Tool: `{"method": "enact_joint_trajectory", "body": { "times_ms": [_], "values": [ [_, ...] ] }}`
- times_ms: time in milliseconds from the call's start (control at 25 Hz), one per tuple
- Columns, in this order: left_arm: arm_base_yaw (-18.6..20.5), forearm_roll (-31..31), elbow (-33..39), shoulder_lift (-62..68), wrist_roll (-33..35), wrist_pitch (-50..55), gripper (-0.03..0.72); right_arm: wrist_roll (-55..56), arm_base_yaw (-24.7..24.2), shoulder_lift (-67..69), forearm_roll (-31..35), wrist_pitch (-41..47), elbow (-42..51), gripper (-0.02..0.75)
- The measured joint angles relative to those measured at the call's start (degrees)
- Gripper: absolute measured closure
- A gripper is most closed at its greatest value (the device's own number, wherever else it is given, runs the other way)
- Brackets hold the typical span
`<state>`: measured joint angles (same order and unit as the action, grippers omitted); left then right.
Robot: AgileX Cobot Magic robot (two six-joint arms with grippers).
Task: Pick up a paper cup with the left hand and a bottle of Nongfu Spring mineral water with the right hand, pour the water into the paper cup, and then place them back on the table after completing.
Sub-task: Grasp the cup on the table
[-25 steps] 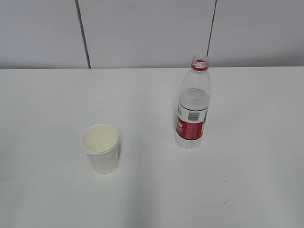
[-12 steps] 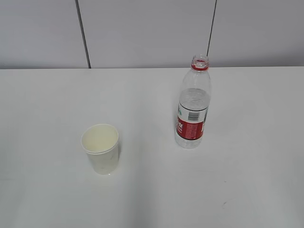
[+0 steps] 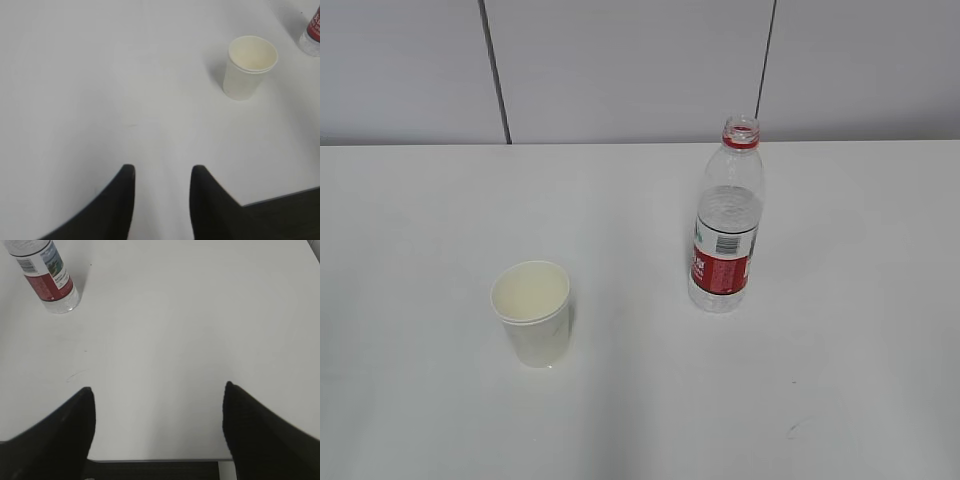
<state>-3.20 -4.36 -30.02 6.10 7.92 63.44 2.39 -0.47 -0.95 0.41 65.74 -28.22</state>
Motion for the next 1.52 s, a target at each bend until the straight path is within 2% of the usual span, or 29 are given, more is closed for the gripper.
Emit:
{"method": "enact_joint_trajectory", "body": {
  "times_ms": [400,480,640,760,880,1120,1360,1520],
  "values": [
    [0.00,0.00,0.00,0.00,0.00,0.00,0.430,0.00,0.00,0.00,0.00,0.00,0.00,0.150],
    [0.00,0.00,0.00,0.00,0.00,0.00,0.377,0.00,0.00,0.00,0.00,0.00,0.00,0.150],
    [0.00,0.00,0.00,0.00,0.00,0.00,0.192,0.00,0.00,0.00,0.00,0.00,0.00,0.150],
    [0.00,0.00,0.00,0.00,0.00,0.00,0.136,0.00,0.00,0.00,0.00,-0.28,-0.16,0.150],
    [0.00,0.00,0.00,0.00,0.00,0.00,0.123,0.00,0.00,0.00,0.00,-3.58,-0.92,0.150],
    [0.00,0.00,-0.60,0.00,0.00,-1.86,0.123,-0.50,0.00,0.00,0.00,-16.78,-1.25,0.150],
    [0.00,-0.64,-0.31,0.00,0.00,-17.98,0.132,-2.39,0.00,4.76,0.00,-24.69,-0.92,0.150],
    [0.00,-1.01,3.23,0.00,0.00,-30.59,0.148,-2.39,0.00,6.88,0.00,-30.01,1.35,0.150]
  ]
}}
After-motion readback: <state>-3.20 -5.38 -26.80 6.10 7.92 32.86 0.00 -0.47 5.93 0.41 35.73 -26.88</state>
